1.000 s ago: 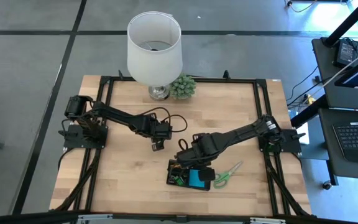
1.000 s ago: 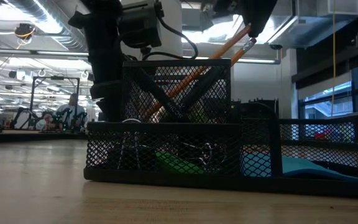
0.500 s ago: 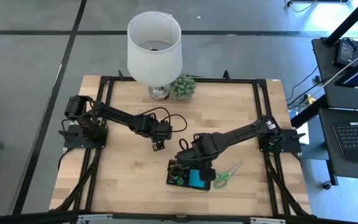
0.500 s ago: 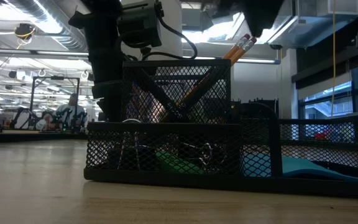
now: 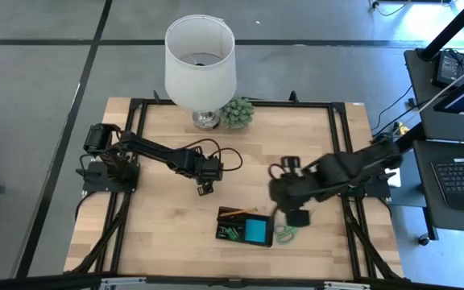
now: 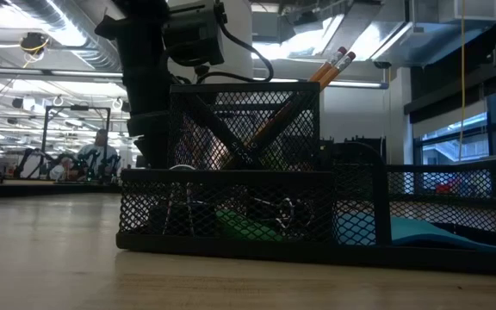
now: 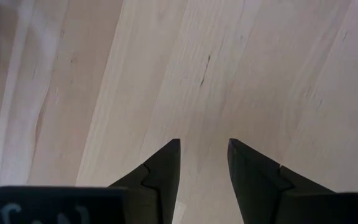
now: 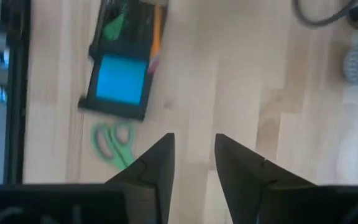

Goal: Pick and place office supplies into organizer
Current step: Put the green scissors into the desk organizer

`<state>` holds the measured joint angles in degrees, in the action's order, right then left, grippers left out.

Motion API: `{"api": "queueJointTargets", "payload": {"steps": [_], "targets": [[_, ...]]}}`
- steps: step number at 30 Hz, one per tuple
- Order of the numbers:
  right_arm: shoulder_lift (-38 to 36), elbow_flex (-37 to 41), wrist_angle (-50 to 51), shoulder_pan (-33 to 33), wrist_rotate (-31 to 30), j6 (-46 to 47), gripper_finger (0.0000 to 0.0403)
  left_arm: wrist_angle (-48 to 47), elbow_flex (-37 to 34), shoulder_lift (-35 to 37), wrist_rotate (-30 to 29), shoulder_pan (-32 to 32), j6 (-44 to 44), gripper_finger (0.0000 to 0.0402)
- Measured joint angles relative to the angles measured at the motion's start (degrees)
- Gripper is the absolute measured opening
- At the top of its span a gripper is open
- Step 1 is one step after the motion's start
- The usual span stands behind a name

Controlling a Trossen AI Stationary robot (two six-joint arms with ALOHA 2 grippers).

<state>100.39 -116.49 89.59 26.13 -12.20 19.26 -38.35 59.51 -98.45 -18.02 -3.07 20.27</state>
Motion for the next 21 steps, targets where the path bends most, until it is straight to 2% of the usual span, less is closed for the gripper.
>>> {"api": "queueJointTargets", "payload": {"steps": [4, 9, 15, 21], "targets": [[-5.5, 9.0, -3.1, 3.5, -0.2, -1.2, 0.0117, 0.0, 0.0, 0.0, 0.0, 0.0, 0.0, 0.0127], [-10.9, 23.8, -16.5, 7.5, -0.8, 7.1, 0.0117, 0.0, 0.0, 0.0, 0.0, 0.0, 0.0, 0.0127], [-10.6, 37.3, -28.1, 12.0, 0.1, 7.3, 0.0117, 0.0, 0.0, 0.0, 0.0, 0.1, -0.1, 0.0127], [-10.3, 48.3, -39.7, 12.7, 0.4, 9.6, 0.0117, 0.0, 0.0, 0.0, 0.0, 0.1, -2.0, 0.0127]]}}
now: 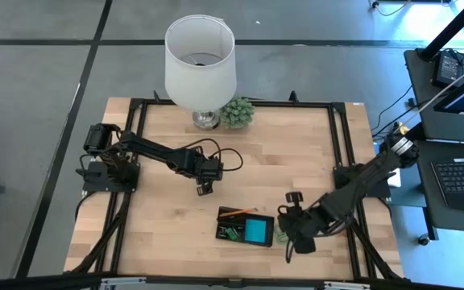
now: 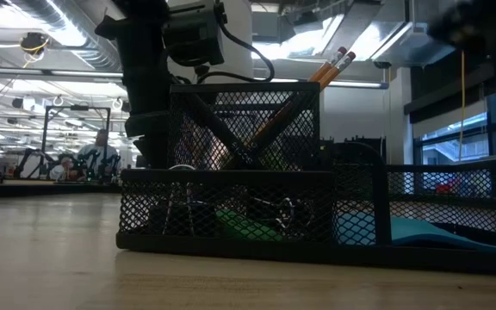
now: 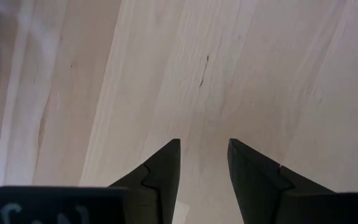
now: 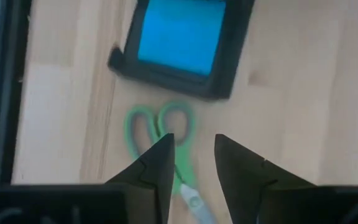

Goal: Pick and place office supplies into organizer
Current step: Put the green scissors into the desk organizer

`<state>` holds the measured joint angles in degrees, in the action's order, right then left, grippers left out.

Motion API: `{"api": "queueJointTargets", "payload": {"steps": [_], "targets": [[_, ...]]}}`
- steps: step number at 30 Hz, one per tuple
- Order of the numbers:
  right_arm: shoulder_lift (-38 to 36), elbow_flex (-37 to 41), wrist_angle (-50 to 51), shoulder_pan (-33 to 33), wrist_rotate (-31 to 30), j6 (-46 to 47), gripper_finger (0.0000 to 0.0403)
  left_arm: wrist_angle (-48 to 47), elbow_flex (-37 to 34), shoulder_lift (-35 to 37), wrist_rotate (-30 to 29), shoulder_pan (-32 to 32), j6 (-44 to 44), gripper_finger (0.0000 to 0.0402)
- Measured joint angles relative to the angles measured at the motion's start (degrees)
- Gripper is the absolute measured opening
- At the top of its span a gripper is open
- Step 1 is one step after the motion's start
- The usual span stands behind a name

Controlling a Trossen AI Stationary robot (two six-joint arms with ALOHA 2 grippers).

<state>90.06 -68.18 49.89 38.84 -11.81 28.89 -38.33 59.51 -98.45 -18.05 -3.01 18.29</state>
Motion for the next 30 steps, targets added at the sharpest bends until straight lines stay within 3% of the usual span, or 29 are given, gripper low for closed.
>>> {"api": "queueJointTargets", "payload": {"steps": [7, 16, 26, 30], "targets": [[0.0, 9.1, -6.2, 0.4, 10.1, 2.6, 0.0117, 0.0, 0.0, 0.0, 0.0, 0.0, 0.0, 0.0127], [0.0, 15.9, -9.3, 0.8, 10.2, -1.3, 0.0117, 0.4, 0.0, 0.0, 0.0, 0.0, 0.0, 0.0127], [0.0, 16.0, -8.6, 0.8, 10.0, -2.0, 0.0119, 1.0, 0.0, 0.0, 0.0, 0.0, 0.5, 0.0127], [0.0, 16.0, -8.6, 0.8, 10.0, -5.2, 0.0141, 1.2, 0.0, 0.0, 0.0, 0.0, 0.6, 0.0127]]}}
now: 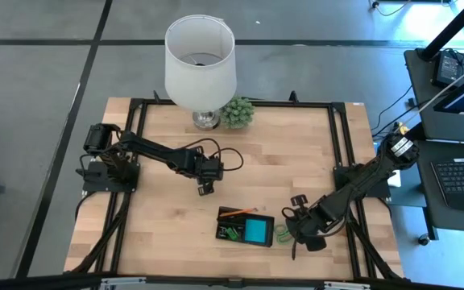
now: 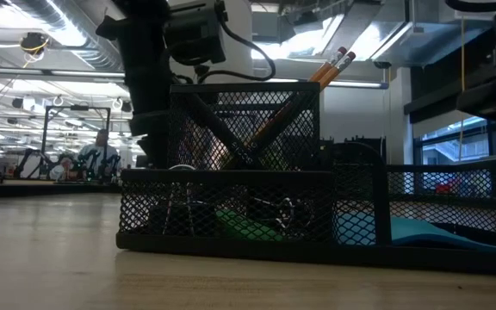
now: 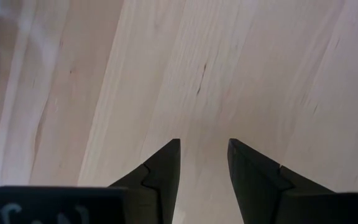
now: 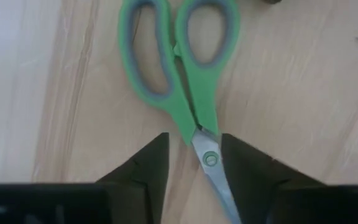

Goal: Pick and place office supplies into organizer
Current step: Put the green scissors into the desk organizer

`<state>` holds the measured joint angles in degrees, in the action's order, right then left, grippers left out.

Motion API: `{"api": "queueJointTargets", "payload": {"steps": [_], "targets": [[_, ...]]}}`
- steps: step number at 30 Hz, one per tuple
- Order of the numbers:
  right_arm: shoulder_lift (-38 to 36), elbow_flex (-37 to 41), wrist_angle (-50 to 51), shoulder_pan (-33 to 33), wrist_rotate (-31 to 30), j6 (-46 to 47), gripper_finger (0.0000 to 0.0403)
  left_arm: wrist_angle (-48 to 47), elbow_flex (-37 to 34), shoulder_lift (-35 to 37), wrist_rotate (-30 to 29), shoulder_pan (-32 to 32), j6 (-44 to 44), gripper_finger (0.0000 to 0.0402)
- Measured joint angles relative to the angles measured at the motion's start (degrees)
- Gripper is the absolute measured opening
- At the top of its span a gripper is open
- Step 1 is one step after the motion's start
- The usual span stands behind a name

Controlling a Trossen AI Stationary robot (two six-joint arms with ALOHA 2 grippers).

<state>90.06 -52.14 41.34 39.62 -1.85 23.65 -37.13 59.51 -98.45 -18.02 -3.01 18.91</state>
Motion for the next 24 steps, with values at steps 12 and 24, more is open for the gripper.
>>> {"api": "queueJointTargets", "payload": {"steps": [12, 24], "targets": [[0.0, 0.0, -0.4, 0.0, 0.0, -1.5, 0.0275, 2.9, 0.0, 0.0, 0.0, 0.0, 0.0, 0.0127], [3.9, 0.0, -3.1, 0.1, -2.6, -13.4, 0.0267, 2.9, 0.0, 0.0, 0.0, 0.0, 1.4, 0.0127]]}}
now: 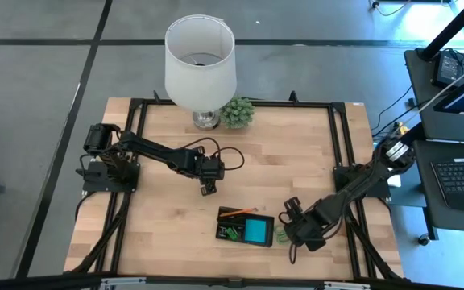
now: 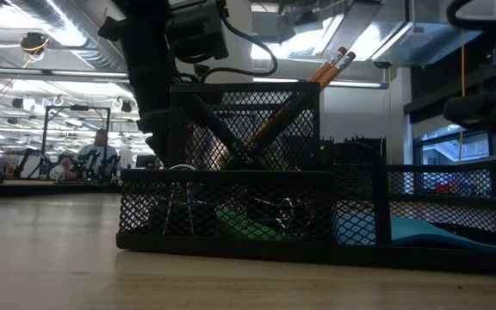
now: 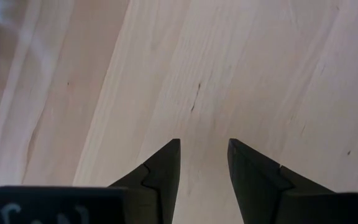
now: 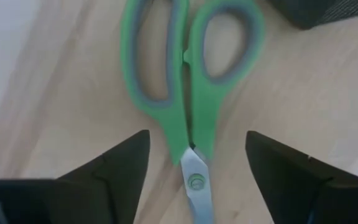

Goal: Pick and place office supplies into organizer
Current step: Put the green scissors into the desk organizer

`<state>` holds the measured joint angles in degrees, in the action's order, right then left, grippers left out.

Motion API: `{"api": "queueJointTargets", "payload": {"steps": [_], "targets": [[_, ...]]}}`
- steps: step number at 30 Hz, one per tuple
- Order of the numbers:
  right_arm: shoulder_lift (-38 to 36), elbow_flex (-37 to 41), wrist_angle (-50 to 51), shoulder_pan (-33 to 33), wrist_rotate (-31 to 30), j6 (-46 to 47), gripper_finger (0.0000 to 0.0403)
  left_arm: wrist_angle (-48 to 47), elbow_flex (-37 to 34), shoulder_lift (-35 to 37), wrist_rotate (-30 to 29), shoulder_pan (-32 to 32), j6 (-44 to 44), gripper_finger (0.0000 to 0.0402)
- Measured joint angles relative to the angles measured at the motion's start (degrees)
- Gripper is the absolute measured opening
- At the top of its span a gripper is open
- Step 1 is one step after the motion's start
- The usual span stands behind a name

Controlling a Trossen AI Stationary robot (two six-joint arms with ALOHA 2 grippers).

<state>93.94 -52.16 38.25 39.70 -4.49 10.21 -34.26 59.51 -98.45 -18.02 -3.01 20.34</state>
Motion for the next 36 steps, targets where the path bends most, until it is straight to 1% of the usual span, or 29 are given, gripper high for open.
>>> {"api": "queueJointTargets", "payload": {"steps": [9, 15, 19, 23, 28, 31, 36], "targets": [[3.5, 0.0, -1.0, 0.0, 0.1, -0.2, 0.0261, 0.0, 0.0, 0.0, 0.0, 0.0, 0.1, 0.0127], [4.4, -0.2, -1.1, 0.0, 0.3, -0.3, 0.0254, 0.0, 0.0, 0.0, 0.0, 0.0, 0.1, 0.0127], [4.5, -0.2, -1.3, 0.0, 0.4, -0.3, 0.0225, 0.0, 0.0, 0.0, 0.0, 0.0, 0.1, 0.0127], [4.5, -0.2, -1.6, 0.0, 1.9, -0.2, 0.018, 0.0, 0.0, 0.0, 0.0, 0.0, 0.1, 0.0127], [4.6, -0.1, -1.7, 0.0, 2.0, 0.0, 0.013, 0.1, 0.0, 0.0, -0.2, 0.0, 0.1, 0.0127], [4.6, -0.1, -1.7, 0.0, 2.0, 0.7, 0.0119, 0.1, 0.0, 0.0, -0.2, 0.0, 0.1, 0.0127], [4.5, -0.1, -1.9, 0.0, 1.7, 6.2, 0.0124, 0.2, 0.0, 0.0, -0.3, 0.0, 0.1, 0.0127]]}}
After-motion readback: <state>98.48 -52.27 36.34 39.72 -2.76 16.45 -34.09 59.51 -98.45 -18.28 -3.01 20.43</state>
